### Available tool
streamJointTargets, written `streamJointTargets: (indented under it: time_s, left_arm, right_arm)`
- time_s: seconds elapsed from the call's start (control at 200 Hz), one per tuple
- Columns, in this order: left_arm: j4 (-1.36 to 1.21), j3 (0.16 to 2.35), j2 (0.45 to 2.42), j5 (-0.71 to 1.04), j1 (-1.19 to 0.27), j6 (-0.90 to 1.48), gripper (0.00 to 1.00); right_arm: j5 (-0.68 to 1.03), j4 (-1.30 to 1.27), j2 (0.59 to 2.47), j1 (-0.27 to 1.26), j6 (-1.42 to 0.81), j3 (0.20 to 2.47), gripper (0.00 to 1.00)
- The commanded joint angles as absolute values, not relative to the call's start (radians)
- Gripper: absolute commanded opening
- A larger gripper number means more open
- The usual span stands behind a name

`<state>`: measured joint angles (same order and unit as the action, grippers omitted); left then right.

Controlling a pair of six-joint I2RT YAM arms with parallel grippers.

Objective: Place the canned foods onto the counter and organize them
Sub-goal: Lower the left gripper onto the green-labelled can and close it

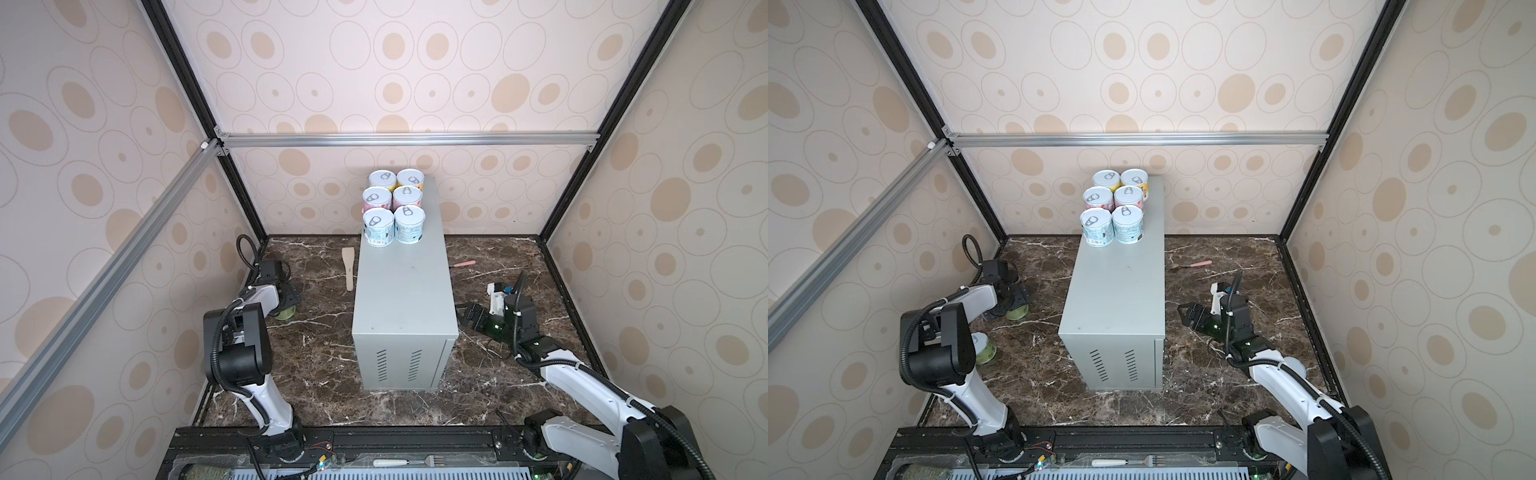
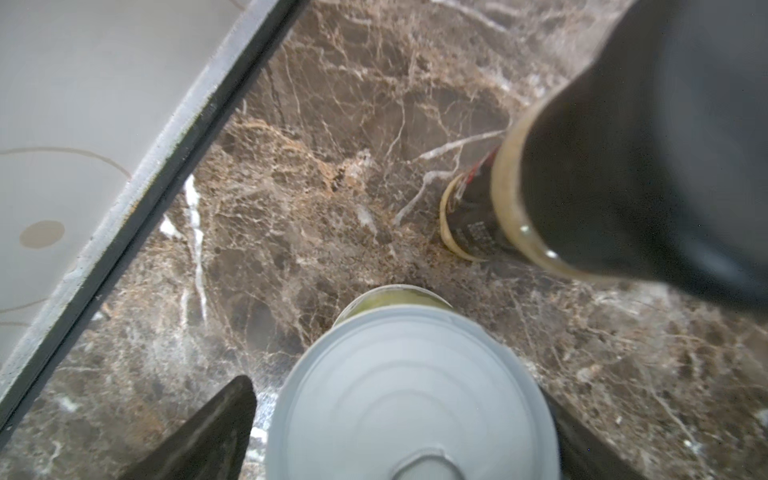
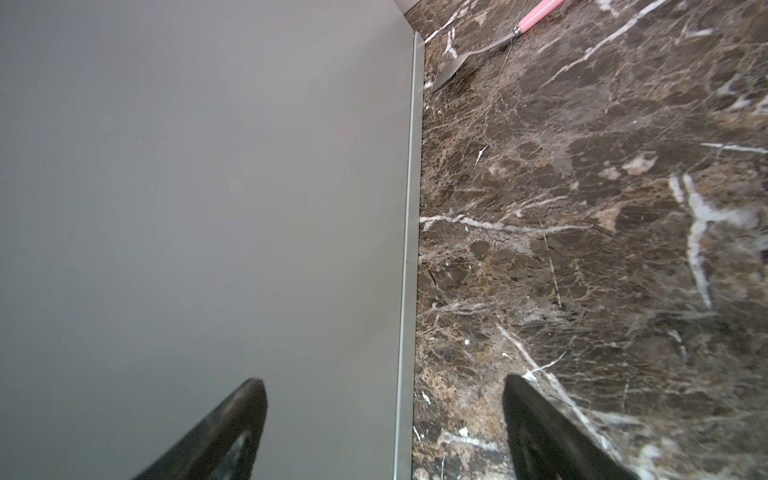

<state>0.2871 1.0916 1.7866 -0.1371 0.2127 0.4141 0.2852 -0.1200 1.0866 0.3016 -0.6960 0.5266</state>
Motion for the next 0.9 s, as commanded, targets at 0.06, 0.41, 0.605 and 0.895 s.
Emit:
streamJointTargets:
  time_s: [0.06, 0.41, 0.605, 0.895]
  left_arm:
    - [0.290, 1.124, 1.819, -0.163, 0.223, 0.382, 0.92]
    - [0.294, 1.140, 1.859, -0.173, 0.229, 0.364, 0.87]
    - [0.293, 1.137, 1.855, -0.176, 0.229, 0.362, 0.77]
    - [0.289, 1.113, 1.813, -0.164, 0.229, 0.368, 0.67]
  right_arm:
    - [0.285, -0.141, 1.099, 0.299, -0.706, 0.516, 0.91]
    - [0.284, -0.140, 1.093, 0.299, -0.704, 0.515, 0.91]
    - [0.283, -0.138, 1.088, 0.299, -0.703, 0.514, 0.91]
    - [0.283, -0.141, 1.086, 0.300, -0.701, 0.512, 0.91]
